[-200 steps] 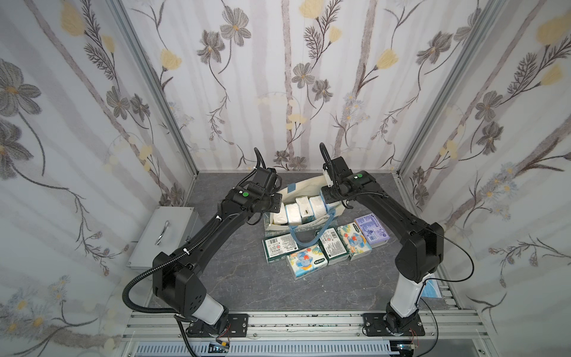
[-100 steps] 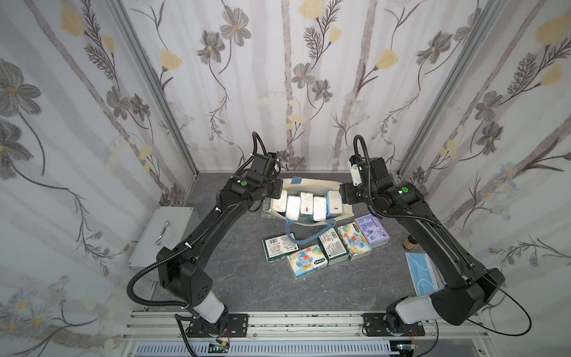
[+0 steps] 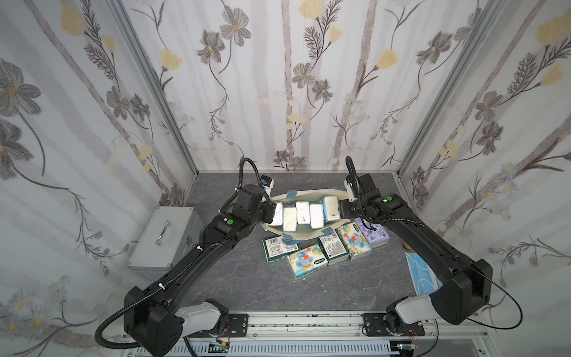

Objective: Put tissues into the canvas bag
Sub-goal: Adjust the canvas bag at the center of the board.

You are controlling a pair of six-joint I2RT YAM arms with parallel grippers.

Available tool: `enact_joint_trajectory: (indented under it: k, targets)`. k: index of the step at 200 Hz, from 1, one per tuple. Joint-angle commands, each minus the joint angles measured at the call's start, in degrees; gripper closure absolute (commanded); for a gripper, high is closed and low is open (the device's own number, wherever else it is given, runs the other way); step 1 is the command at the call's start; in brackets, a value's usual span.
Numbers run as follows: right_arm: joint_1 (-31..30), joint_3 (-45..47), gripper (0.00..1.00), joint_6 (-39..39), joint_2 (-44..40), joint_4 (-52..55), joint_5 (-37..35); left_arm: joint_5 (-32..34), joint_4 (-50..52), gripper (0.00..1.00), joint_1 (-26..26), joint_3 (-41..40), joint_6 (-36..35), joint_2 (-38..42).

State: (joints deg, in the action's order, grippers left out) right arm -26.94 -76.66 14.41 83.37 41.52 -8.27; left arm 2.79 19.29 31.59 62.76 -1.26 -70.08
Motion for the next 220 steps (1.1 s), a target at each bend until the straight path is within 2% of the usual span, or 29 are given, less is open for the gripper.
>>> enact_joint_trajectory:
  k: [1, 10, 31, 46, 79, 103, 131, 183, 203, 220]
  targets:
    - [0.1, 1.1, 0.44, 2.2, 0.7, -4.3, 1.5, 1.1, -11.2, 1.00, 0.7, -1.8, -4.5, 1.1]
    - [0.1, 1.1, 0.51, 2.1, 1.2, -5.4, 1.6, 1.3, -11.9, 1.00, 0.7, -2.3, -4.6, 1.1]
    - [0.1, -1.6, 0.86, 0.9, 2.8, -6.1, 1.2, 1.6, -12.5, 1.00, 0.7, -2.2, -4.7, 0.1]
    - [0.1, -5.2, 1.00, -0.7, 4.3, -6.3, -0.3, 2.3, -12.8, 1.00, 0.5, -1.0, -5.5, -1.6]
    - [-0.1, -11.6, 1.00, -5.6, 5.6, -8.9, -5.9, 4.3, -10.6, 1.00, -2.1, 6.1, -5.7, -5.3]
    - [-0.3, -5.5, 1.00, -9.9, 2.5, -16.7, -12.9, 7.2, -13.4, 1.00, -3.2, 4.8, -7.8, -2.6]
    - [0.5, 0.2, 1.00, -12.6, 0.7, -19.2, -19.1, 12.9, -13.0, 1.00, -3.9, 2.2, -11.2, 0.7]
    - [3.5, 2.2, 1.00, -11.1, 0.7, -18.0, -20.6, 18.6, -14.0, 1.00, -4.9, -0.7, -12.7, 2.7]
    - [4.1, 2.2, 1.00, -9.9, 0.4, -17.9, -17.3, 16.8, -14.0, 1.00, -5.0, -0.7, -12.3, 2.6]
    - [4.2, 1.4, 1.00, -8.9, -0.1, -17.7, -12.9, 12.1, -11.1, 1.00, -5.1, 1.8, -10.7, 1.4]
